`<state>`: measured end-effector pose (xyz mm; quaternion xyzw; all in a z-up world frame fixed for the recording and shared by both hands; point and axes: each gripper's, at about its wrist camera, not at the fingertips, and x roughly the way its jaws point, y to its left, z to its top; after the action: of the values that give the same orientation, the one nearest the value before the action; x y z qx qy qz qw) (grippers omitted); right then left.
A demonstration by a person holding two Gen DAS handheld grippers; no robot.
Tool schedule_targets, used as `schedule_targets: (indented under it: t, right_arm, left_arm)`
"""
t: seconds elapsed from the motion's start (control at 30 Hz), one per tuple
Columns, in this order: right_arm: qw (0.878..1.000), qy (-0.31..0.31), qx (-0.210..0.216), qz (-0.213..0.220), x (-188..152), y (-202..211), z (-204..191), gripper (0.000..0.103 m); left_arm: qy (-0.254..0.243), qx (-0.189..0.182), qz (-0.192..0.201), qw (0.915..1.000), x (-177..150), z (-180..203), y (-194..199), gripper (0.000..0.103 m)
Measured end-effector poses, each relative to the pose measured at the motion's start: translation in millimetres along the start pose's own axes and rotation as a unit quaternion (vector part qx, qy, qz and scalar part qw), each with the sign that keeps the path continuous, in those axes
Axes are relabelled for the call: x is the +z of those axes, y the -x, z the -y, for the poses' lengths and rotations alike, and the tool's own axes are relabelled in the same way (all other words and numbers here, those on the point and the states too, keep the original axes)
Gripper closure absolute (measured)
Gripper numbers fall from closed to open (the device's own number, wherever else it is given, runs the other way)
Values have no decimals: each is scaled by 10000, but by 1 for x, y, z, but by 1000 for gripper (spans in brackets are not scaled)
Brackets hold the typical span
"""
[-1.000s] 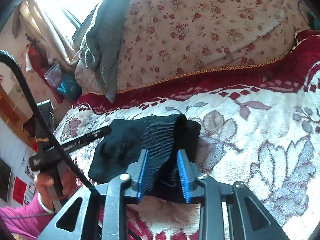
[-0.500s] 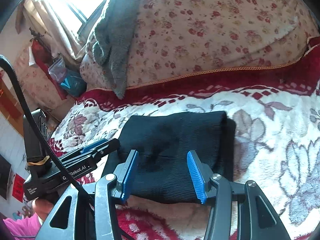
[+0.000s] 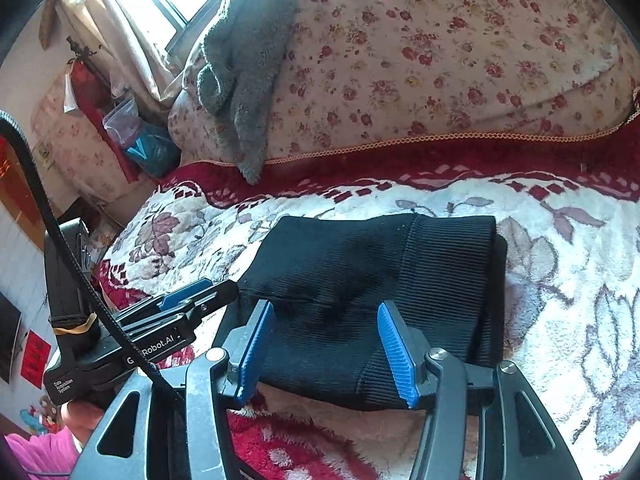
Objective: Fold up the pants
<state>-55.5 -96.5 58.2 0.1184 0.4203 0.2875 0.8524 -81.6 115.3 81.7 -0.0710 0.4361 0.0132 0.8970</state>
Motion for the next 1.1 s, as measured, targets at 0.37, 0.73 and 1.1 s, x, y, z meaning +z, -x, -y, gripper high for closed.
schedule_targets:
  t: [0.37,0.73,1.1]
  right_arm:
    - [9998,134,-26,-120,-1,-8,-9,50]
    - [9946,-772,-662,188,5,22,74,28]
    - [9865,-1612,281,-73,-12,-5,117,22]
  left_arm:
    - [40,22,-27,10000,-4,-9,1,58]
    - [488,-821,-322,9949,-7,-33,-15,37]
    - [646,-1382,-501,9870,-5,-34,-40,32]
